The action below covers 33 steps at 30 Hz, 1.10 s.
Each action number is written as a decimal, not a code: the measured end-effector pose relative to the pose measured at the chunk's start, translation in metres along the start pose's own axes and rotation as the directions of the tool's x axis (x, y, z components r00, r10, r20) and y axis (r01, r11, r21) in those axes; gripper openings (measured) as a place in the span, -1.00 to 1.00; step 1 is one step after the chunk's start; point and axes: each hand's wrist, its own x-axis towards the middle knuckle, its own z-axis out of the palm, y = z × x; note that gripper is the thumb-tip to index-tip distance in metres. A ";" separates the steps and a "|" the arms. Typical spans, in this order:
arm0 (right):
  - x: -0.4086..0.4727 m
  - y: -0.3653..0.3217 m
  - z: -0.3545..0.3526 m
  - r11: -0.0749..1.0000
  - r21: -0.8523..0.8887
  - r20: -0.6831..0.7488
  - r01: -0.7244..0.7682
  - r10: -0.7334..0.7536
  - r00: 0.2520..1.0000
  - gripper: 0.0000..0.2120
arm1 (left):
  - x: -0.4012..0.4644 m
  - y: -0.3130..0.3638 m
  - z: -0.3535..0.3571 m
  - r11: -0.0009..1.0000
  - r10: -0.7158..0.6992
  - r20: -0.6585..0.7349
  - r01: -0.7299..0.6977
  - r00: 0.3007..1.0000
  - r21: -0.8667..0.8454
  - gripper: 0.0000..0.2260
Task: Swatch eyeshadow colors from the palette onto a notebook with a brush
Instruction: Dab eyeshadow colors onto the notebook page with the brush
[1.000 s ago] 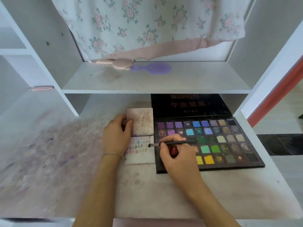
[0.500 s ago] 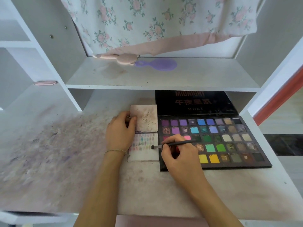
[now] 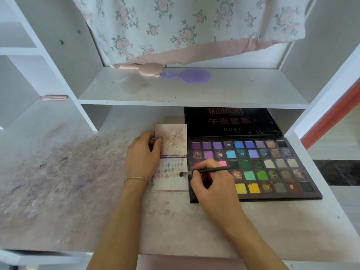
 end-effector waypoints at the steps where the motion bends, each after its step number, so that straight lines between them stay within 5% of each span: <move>1: 0.000 0.000 0.000 1.000 -0.001 0.001 0.000 0.000 1.000 -0.87 | 0.000 0.000 0.000 1.000 -0.001 0.000 0.001 1.000 0.000 -0.82; 9: 0.001 0.002 0.002 0.999 -0.014 0.002 0.030 -0.030 1.000 -0.89 | 0.001 0.000 0.001 1.000 0.005 -0.007 -0.005 1.000 0.002 -0.82; 20: -0.003 0.000 -0.004 0.962 0.264 -0.216 0.067 -0.008 0.976 -0.85 | 0.000 0.002 -0.001 1.000 -0.002 0.003 0.002 1.000 0.010 -0.80; 33: -0.032 0.040 -0.075 1.000 0.020 -0.426 0.001 0.007 0.905 -0.87 | 0.001 -0.001 0.000 0.999 0.023 -0.002 -0.023 1.000 0.044 -0.77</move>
